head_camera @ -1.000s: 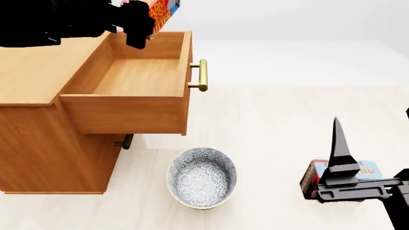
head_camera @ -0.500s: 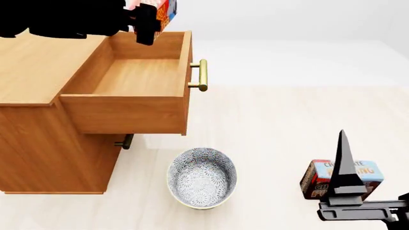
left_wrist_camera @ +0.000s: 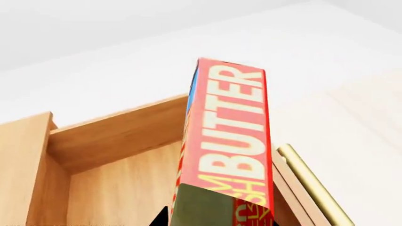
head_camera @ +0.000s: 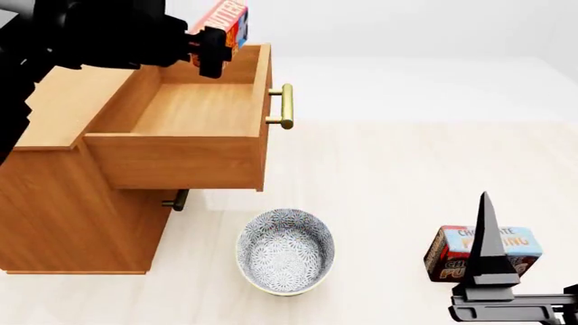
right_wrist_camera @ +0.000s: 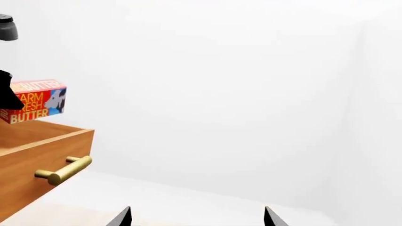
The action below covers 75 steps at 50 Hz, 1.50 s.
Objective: Put the butter at the back in the top drawer of the cabinet and close it.
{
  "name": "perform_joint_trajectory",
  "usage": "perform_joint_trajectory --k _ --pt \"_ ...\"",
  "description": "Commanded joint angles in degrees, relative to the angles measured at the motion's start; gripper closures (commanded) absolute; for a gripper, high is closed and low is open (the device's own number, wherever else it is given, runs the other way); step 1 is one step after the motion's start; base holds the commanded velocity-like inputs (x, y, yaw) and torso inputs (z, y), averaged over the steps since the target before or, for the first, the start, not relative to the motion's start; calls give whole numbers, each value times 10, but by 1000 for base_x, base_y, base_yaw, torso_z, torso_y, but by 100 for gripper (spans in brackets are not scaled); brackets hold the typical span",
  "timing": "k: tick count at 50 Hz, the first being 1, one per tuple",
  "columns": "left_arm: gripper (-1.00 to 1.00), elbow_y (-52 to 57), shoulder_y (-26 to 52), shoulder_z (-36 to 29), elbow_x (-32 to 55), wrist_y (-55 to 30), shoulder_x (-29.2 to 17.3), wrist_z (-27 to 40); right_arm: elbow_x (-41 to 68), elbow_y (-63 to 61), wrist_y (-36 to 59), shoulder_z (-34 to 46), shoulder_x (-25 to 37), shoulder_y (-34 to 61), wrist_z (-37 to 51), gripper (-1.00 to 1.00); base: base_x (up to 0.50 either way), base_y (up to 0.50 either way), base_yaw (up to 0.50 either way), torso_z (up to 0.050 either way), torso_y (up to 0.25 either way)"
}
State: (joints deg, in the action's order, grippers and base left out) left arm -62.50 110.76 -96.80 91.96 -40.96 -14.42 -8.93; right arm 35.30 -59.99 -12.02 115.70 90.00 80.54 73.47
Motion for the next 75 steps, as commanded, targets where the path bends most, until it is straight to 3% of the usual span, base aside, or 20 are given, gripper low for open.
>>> perform_joint_trajectory --k 1,12,48,65,75 --pt "100 -58 -3 18 -20 5 26 -22 -5 1 -5 3 0 -6 6 -100 0 0 0 0 0" --pt "100 -120 -15 8 -38 8 56 -52 -9 2 -7 5 0 -10 9 -100 0 0 0 0 1" --pt "100 -125 -52 43 -48 -31 58 -39 -12 18 -25 8 0 -20 13 -100 0 0 0 1 1" --pt "100 -125 -70 101 -99 -46 59 -43 -12 29 -36 10 0 -25 10 -100 0 0 0 1 1" --pt "100 -125 -83 185 -185 -62 61 -51 -9 33 -40 9 0 -26 7 -100 0 0 0 0 1"
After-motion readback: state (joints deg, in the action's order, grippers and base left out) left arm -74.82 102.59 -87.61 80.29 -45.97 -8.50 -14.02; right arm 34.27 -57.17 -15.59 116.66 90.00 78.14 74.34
